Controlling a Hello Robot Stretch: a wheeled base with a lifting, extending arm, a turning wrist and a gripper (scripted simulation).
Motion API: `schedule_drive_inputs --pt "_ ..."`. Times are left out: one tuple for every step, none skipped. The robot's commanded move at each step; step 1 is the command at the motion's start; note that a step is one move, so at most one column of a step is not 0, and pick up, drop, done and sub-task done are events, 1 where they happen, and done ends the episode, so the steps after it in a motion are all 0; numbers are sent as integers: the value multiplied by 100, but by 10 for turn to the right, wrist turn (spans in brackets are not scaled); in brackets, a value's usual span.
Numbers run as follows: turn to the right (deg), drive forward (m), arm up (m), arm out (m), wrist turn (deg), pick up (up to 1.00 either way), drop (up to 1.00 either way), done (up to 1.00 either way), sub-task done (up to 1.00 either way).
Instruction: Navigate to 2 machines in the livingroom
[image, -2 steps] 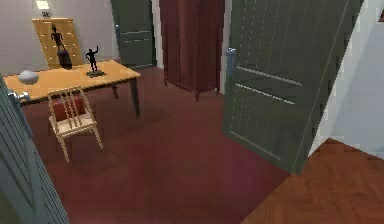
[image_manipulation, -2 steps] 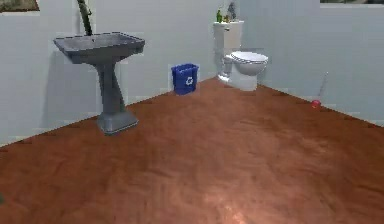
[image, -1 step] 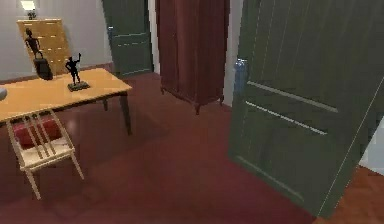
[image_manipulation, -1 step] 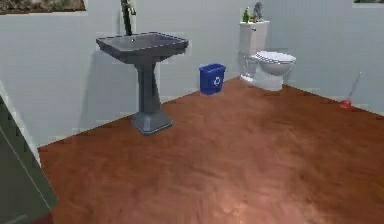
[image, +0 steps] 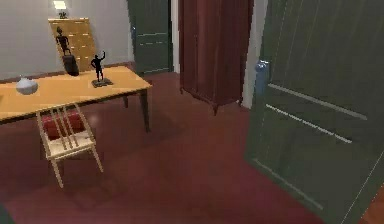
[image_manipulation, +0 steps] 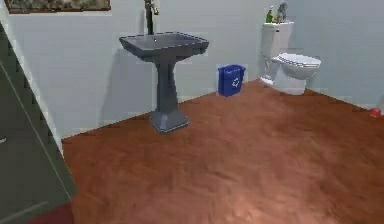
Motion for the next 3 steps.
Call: schedule_drive_inputs --pt "0 100 0 0 0 0 0 0 0" --pt "0 100 0 0 0 0 0 0 0" --pt "-120 0 0 0 0 0 0 0 0"
